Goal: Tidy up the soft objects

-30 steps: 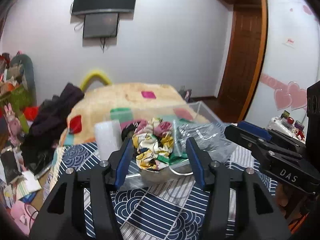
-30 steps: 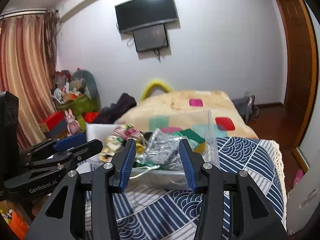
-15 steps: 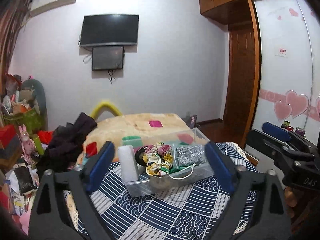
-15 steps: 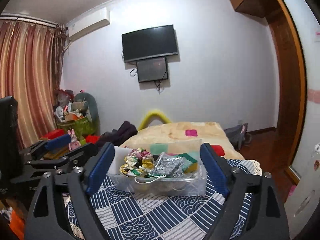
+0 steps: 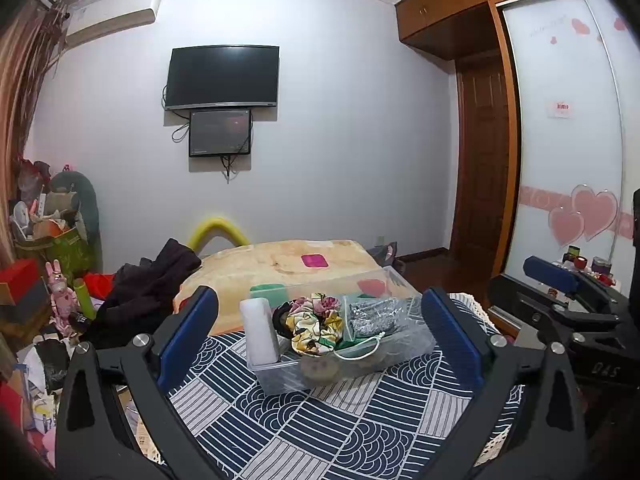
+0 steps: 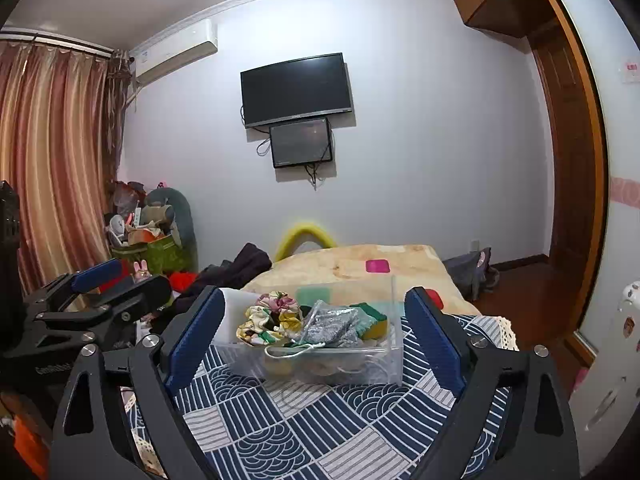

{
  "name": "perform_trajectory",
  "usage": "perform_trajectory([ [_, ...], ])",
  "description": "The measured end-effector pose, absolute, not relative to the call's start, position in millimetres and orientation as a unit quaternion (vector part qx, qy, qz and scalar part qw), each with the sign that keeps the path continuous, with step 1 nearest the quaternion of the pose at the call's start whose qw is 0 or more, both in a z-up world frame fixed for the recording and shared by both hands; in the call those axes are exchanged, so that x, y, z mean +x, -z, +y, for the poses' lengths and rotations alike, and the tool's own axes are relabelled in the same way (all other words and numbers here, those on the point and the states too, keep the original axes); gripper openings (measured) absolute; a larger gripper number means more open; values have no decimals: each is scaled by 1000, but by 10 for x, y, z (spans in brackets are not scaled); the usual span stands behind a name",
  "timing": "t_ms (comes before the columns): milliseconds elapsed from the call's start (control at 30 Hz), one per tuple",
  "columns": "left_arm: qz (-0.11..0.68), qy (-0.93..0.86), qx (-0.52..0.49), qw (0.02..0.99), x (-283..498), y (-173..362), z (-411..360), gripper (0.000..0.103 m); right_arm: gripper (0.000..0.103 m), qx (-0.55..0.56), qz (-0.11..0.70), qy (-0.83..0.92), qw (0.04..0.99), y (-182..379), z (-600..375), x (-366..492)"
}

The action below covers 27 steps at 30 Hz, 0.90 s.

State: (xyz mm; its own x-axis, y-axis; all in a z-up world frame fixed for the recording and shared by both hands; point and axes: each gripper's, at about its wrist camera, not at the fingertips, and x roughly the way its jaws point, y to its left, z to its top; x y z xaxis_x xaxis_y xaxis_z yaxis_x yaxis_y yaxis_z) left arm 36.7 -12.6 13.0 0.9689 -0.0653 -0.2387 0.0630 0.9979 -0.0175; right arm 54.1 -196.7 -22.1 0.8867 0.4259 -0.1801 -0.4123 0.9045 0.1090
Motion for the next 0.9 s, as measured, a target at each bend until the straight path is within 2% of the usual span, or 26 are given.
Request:
perform_trajectory([
  [267, 120, 28, 5, 992, 369, -82, -184, 103, 97, 32, 93, -211, 973, 211, -1934, 517],
  [900, 128, 33, -8, 991, 374, -92, -147, 103, 98, 29, 86, -212, 973, 181, -1925, 488],
])
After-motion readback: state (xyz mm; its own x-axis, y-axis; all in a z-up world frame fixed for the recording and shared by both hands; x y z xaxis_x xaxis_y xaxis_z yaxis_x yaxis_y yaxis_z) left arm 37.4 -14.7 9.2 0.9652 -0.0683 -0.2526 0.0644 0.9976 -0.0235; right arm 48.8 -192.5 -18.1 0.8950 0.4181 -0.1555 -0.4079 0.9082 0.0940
